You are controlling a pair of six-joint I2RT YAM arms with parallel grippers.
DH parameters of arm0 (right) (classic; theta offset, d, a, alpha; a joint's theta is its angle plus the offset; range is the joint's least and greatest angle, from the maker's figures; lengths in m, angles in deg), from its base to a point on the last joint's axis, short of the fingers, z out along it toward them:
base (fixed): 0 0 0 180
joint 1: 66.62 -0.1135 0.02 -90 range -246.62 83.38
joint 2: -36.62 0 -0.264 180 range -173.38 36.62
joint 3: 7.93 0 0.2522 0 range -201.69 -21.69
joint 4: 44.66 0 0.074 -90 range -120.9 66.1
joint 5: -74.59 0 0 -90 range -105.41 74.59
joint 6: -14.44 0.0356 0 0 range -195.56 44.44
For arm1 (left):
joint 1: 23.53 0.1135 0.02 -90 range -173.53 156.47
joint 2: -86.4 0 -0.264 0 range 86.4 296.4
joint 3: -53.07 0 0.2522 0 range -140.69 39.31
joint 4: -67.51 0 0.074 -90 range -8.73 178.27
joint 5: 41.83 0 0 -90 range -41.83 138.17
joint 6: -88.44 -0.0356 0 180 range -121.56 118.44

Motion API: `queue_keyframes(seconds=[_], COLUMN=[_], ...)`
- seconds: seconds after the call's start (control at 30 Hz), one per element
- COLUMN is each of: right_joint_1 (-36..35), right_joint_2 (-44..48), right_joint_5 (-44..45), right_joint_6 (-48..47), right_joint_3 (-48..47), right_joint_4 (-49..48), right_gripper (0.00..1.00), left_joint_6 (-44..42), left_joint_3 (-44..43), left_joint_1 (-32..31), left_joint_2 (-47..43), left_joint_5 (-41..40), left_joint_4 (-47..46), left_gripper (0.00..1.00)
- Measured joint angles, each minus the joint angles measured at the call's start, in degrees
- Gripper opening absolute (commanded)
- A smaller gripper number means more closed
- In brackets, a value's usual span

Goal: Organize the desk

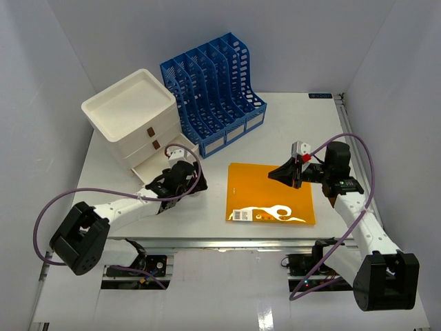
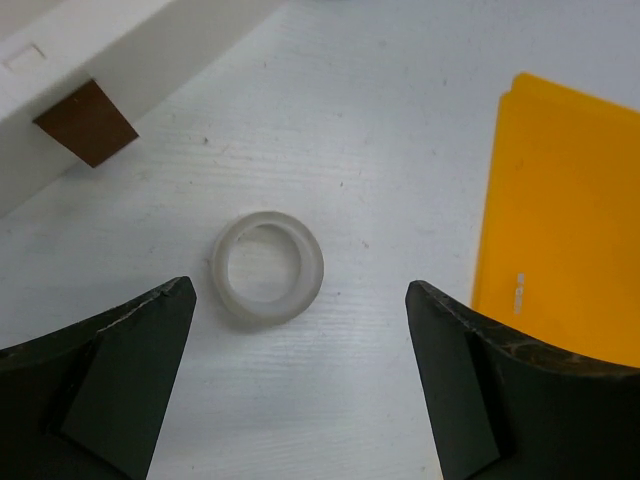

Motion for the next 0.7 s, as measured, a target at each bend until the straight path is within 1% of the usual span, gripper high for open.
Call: queue_keyframes(seconds=[0.1,0.2,0.33,0.43,0.53,0.57,0.6,0.7], right_joint_1=[0.1,0.3,0.9,1.1,1.3,1.3,1.3,1.4], right_joint_2=[0.0,0.1,0.1,0.4,0.4,0.5,0.5,0.5], right_joint_5=[0.0,0.0,0.0,0.0,-0.1,-0.2,-0.2,-0.2], right_joint_6=[0.0,0.0,0.0,0.0,0.0,0.0,0.0,0.0], right_joint_3=[0.0,0.0,0.0,0.0,0.0,0.0,0.0,0.0], right_joint_4=[0.0,0.0,0.0,0.0,0.0,0.0,0.0,0.0], right_gripper=[0.15,0.15,0.15,0.15,0.15,0.15,0.15,0.15], left_joint_6=[-1.5,-2.3,-3.2,-3.3,-3.2,-3.1,-3.0,-2.6], left_joint_3=[-0.6,-2.6,-8.2,-11.0,-12.7,-13.1,-13.6,-14.6], left_joint_1=[-0.2,-0.6,-1.6,-1.9,-2.2,-2.3,-2.3,-2.3], left_joint_2=[1.8,5.6,11.8,14.7,16.5,17.0,17.6,18.9], left_joint_5=[2.2,2.7,0.8,-1.0,-3.0,-3.6,-4.2,-5.9], left_joint_4=[3.1,6.7,10.5,11.8,12.8,13.0,13.4,13.7], left_gripper=[0.98,0.98,0.98,0.97,0.88,0.82,0.79,0.7])
